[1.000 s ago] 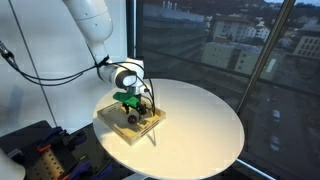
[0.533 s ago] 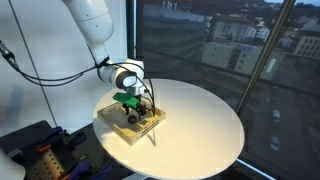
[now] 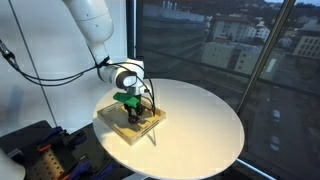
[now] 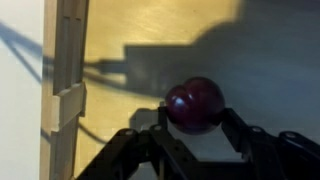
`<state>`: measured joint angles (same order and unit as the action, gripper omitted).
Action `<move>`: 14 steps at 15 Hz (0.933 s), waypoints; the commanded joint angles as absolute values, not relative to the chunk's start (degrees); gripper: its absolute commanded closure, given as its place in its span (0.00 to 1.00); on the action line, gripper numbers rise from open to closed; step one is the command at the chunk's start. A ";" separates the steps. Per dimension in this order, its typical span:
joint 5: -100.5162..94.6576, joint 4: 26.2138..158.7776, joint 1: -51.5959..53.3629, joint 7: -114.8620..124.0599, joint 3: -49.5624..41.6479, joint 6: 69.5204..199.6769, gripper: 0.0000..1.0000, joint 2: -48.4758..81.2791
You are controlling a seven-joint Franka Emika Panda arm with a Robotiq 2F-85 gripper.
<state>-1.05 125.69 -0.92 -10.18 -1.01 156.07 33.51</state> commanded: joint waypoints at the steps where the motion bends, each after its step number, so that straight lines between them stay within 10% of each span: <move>1: -2.81 125.05 -0.41 -8.05 -1.49 156.48 0.67 33.85; 14: -2.99 125.40 -0.35 -8.09 -1.62 154.60 0.67 31.31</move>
<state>-1.09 125.35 -0.90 -10.18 -1.01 156.06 33.21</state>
